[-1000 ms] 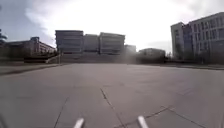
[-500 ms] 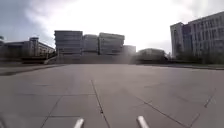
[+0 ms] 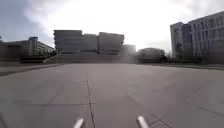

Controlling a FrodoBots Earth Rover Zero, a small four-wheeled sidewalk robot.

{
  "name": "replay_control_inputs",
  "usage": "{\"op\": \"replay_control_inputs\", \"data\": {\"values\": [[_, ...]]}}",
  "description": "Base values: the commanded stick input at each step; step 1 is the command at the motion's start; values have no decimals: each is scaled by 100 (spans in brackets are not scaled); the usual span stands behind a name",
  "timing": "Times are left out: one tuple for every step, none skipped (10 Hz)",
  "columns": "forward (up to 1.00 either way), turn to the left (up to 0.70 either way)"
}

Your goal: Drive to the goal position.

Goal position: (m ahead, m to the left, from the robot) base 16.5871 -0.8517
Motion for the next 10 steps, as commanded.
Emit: {"op": "replay_control_inputs", "data": {"values": [[100, 0], [100, 0], [100, 0], [100, 0], [100, 0], [100, 0], [100, 0], [100, 0], [100, 0], [100, 0]]}}
